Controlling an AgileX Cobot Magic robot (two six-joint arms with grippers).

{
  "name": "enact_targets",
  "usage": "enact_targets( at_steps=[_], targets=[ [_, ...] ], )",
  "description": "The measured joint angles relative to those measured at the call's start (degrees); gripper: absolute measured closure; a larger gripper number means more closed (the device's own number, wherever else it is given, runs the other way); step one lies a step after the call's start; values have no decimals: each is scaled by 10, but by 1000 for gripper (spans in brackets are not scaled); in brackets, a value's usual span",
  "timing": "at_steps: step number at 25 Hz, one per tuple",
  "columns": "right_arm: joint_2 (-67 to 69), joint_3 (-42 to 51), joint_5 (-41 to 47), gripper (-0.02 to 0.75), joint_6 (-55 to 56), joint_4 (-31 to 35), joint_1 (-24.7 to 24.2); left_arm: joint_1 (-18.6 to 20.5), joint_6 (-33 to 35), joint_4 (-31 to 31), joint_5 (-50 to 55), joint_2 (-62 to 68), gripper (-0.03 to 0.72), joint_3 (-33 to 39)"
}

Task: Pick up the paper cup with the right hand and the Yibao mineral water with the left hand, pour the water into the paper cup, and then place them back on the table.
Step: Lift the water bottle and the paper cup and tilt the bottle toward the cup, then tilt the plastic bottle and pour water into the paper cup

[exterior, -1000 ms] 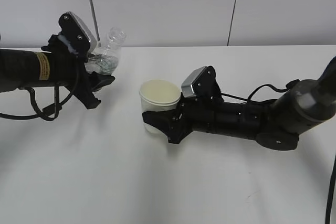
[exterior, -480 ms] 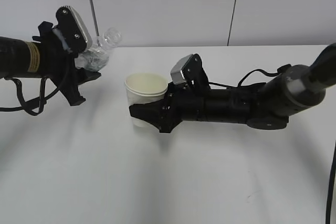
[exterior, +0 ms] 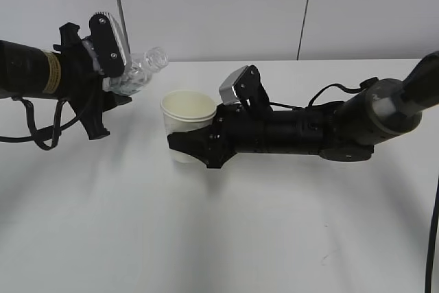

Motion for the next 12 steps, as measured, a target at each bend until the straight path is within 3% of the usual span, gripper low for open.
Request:
enact_targets(
  at_steps=[12],
  targets=[
    [0, 0, 22, 241, 0, -1, 0, -26, 0, 50, 38, 0, 347, -5]
  ],
)
